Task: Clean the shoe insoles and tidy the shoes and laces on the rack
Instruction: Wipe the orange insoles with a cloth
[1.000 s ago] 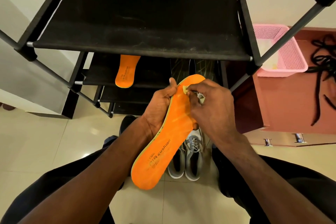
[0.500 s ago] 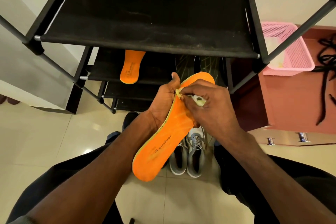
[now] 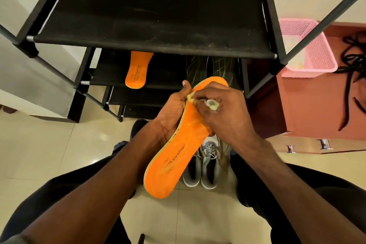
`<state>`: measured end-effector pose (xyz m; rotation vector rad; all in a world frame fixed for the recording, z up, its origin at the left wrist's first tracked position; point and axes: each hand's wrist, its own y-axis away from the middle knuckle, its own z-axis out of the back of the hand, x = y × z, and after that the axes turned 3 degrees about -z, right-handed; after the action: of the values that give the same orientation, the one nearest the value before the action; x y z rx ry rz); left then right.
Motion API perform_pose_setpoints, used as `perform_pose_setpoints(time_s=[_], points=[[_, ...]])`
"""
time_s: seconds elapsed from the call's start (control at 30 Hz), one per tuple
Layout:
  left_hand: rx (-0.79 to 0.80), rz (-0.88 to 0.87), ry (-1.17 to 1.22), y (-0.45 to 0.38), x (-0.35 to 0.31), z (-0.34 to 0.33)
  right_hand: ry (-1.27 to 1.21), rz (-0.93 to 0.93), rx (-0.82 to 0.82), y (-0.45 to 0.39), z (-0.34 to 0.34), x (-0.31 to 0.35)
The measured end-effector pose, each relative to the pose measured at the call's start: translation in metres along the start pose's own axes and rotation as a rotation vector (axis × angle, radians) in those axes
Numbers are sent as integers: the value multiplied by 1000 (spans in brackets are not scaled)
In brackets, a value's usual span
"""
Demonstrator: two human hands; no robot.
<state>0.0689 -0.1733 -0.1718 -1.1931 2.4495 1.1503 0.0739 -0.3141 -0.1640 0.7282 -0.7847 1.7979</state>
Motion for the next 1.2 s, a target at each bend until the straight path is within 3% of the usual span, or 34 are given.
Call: perform_pose_setpoints(time_s=[0.07,0.17,0.3,0.43,0.57,0.63,0.73,0.83,1.03,1.2], points=[[13,5,-44,2,0,1,-5,-9,9,1,2,-3],[10,4,-104,3,2,-4,134,-127,-142,-3,5,-9],[-13,-5,-27,4,-2,3,12,-8,-37,5,-6,7],[48,-1,-121,6,3,-1,238,-193,-206,-7,8,-4],[15,-28,-34,5,0,2,-69,-100,-21,-1,-1,8],[24,-31,-61,5,-1,0,60,-134,-45,0,3,6],[50,-36,-114,4,4,-6,384,-267,-206,-11,17,-7],[55,-64,-146,3,2,-9,346,-285,-270,-14,19,-12],[74,-69,6,-1,0,0,217,-168,-85,-3,4,-2],[84,-66,-27,3,4,-4,410,-244,-158,-9,11,1]])
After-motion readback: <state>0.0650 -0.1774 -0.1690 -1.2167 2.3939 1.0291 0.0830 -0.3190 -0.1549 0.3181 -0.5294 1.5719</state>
